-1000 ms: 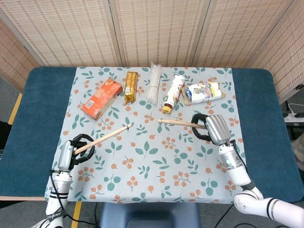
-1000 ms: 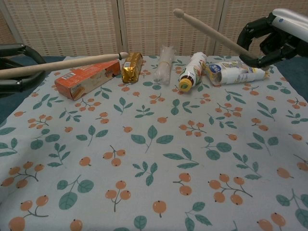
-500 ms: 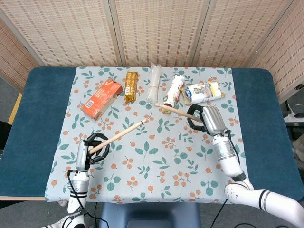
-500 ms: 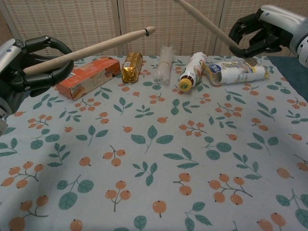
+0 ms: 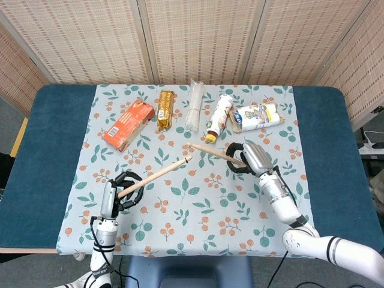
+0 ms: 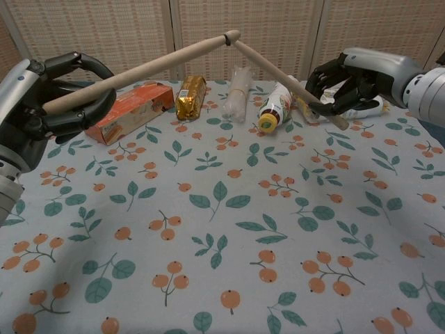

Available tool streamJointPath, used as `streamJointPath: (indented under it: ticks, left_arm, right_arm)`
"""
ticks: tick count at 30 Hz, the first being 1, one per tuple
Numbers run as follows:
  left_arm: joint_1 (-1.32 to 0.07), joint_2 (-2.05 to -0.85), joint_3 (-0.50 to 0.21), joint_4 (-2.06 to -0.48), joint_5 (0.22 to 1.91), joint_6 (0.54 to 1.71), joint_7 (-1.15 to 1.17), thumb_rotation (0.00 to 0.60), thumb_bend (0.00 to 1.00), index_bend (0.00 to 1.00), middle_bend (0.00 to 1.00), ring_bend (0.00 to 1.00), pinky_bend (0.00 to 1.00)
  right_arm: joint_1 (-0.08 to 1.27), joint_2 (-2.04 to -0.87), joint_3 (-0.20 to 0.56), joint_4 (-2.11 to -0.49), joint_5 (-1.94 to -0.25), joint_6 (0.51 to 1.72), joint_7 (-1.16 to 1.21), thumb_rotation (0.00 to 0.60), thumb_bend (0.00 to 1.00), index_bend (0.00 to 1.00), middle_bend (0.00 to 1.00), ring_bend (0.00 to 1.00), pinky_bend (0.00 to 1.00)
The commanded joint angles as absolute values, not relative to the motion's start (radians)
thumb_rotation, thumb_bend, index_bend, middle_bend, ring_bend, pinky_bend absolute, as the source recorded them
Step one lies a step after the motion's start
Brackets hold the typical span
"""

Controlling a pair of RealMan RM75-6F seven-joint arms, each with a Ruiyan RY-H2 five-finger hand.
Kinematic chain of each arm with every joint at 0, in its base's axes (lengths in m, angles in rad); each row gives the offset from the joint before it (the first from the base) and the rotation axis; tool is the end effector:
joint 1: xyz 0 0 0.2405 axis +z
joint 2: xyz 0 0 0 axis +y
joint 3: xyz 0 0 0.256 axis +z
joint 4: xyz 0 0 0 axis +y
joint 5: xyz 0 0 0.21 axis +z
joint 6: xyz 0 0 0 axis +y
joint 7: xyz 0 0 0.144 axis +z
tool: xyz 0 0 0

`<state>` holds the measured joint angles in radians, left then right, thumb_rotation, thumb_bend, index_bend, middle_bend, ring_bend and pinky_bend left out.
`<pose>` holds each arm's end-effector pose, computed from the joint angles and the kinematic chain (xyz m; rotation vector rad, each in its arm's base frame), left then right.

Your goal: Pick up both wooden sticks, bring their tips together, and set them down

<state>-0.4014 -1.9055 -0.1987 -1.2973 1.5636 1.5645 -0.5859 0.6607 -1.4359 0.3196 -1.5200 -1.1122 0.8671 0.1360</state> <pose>-0.1507 0.2608 -0.0236 -1.0311 -1.4372 -2.0305 -0.1620 -0.3638 0.0317 1.5677 -1.4282 1.2175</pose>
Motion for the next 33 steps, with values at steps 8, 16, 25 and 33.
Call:
streamJointPath:
  ticks: [8,16,25,33]
  left_arm:
    - [-0.424,-1.963,-0.177,-1.201,1.601,1.582,-0.638,0.600,0.41,0.74,0.93,1.00,1.00]
    - [-0.437,-1.987,-0.165,-1.157,1.617,1.590,-0.648,0.600,0.41,0.74,0.94,1.00,1.00]
    - [-0.441,-1.994,-0.157,-1.145,1.605,1.574,-0.641,0.600,0.41,0.74,0.94,1.00,1.00]
    - [-0.441,-1.998,-0.153,-1.136,1.597,1.567,-0.640,0.600,0.41,0.74,0.94,1.00,1.00]
  right_arm:
    - [0.701,-1.310,0.303,-1.617,-1.167,0.660,0.330,0.600,1.00,0.78,0.64,0.90,1.00]
    - [0.731,-1.246,0.284,-1.644,-1.234,0.546,0.430,0.600,1.00,0.79,0.64,0.90,1.00]
    - [0.735,-1.218,0.268,-1.656,-1.358,0.535,0.571,0.600,1.00,0.79,0.64,0.90,1.00]
    - [0.740,-1.203,0.229,-1.642,-1.484,0.579,0.696,0.600,1.00,0.79,0.64,0.90,1.00]
